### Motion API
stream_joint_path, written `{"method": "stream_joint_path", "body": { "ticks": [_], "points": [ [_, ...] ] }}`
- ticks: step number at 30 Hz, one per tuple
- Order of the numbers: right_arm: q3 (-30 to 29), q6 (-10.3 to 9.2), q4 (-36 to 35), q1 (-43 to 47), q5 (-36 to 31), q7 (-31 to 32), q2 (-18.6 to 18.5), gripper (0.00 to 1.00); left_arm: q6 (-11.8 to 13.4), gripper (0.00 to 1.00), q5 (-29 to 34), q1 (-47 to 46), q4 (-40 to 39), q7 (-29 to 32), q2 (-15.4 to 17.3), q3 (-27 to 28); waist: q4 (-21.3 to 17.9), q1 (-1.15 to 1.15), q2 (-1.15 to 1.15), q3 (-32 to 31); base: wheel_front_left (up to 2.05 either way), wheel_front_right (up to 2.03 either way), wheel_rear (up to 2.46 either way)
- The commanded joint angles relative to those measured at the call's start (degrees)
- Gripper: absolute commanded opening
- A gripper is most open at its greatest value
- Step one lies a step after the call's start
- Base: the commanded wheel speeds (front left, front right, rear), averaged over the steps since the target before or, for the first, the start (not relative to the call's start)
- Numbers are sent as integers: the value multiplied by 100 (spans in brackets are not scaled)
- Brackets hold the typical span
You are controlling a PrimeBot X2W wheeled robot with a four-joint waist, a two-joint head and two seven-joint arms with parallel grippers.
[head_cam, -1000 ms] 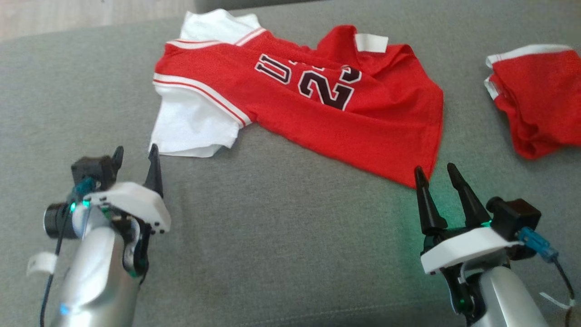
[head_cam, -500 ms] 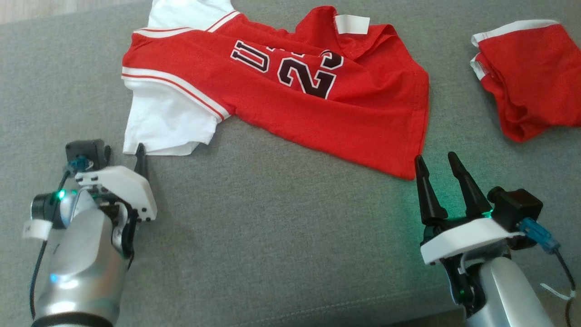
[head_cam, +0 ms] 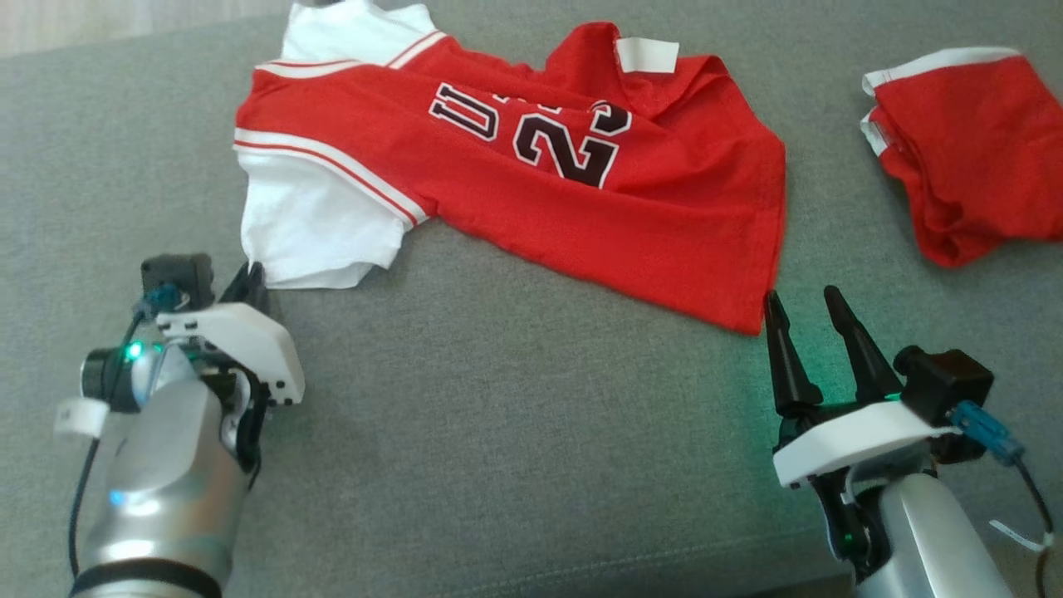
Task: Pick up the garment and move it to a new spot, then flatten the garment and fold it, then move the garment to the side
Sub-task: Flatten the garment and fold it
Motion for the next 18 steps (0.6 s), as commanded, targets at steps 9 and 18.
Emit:
{"method": "stream_joint_path", "body": {
  "ticks": [9, 18],
  "points": [
    [-63, -5, 400, -57, -105, 419, -5, 100, -5, 0, -166, 283, -860, -724, -26, 191, 286, 0, 0, -372, 0, 0, 0],
    [-201, -5, 1246, -309, 715, 635, -5, 100, 120, 0, -119, 969, -2264, -771, -131, 229, 568, 0, 0, -506, 0, 0, 0]
  ]
}}
